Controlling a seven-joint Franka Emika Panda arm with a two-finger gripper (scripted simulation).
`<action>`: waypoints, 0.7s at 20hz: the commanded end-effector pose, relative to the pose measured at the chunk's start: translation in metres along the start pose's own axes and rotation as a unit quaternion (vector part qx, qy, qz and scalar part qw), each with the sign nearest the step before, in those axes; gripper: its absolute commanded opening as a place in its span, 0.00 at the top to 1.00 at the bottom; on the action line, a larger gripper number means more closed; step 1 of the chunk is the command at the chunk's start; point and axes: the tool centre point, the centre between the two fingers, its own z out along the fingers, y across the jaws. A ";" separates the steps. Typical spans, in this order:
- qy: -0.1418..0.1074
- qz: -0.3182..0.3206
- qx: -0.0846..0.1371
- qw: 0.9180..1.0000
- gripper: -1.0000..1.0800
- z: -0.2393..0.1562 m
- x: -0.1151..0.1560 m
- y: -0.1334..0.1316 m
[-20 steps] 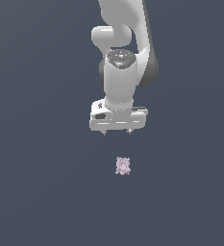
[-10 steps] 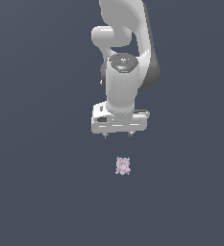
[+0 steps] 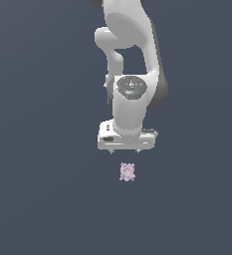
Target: Pick up the object and move it to a goal position.
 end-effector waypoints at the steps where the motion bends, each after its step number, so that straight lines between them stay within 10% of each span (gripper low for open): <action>1: -0.004 0.010 0.000 1.000 0.04 0.014 0.010 -0.003; 14: -0.017 0.041 -0.001 0.999 0.04 0.060 0.037 -0.015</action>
